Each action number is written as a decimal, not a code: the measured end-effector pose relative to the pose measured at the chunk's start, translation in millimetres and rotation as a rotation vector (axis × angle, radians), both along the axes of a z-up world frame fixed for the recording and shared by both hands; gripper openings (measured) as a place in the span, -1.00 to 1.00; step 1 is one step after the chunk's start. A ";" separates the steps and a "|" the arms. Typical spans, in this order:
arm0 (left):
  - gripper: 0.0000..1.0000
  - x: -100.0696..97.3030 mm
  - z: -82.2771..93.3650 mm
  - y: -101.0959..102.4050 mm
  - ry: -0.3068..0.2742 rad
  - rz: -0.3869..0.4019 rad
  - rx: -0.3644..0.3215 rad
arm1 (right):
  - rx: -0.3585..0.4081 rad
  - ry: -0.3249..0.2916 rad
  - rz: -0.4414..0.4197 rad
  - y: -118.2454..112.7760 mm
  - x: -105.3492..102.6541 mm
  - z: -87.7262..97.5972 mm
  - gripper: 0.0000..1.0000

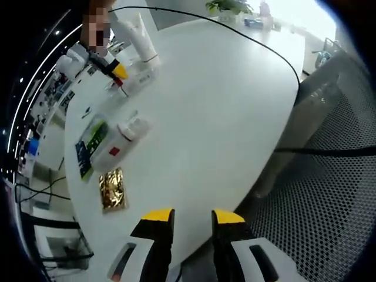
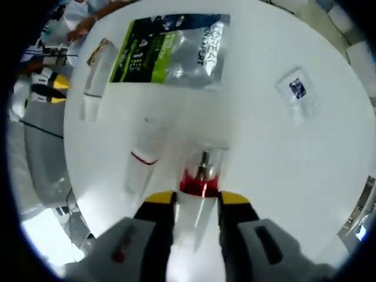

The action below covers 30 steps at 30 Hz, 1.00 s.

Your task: Arrange the skincare products in the storage area until every visible bottle or jar stands upright without overlapping.

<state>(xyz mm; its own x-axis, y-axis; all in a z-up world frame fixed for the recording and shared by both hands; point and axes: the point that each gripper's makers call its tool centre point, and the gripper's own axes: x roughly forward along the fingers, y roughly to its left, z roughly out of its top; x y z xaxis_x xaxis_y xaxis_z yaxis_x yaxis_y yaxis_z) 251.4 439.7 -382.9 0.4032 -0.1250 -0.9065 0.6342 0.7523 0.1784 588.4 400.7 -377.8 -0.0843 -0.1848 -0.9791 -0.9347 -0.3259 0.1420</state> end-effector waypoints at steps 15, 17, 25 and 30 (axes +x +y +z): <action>-0.47 -1.8 -1.8 0.1 0.007 -0.012 0.005 | -0.030 -0.082 -0.081 -3.8 0.6 -12.3 -0.39; -0.47 -1.8 -2.1 0.2 0.009 -0.008 0.004 | -0.041 -0.098 -0.072 -4.1 1.6 -12.9 -0.41; -0.47 -1.0 -1.6 0.7 0.008 0.008 0.001 | -0.007 -0.064 -0.086 -3.6 5.6 -10.1 -0.47; -0.47 1.8 0.9 0.0 -0.006 0.023 -0.016 | 0.041 -0.035 -0.108 -2.6 9.3 1.8 -0.48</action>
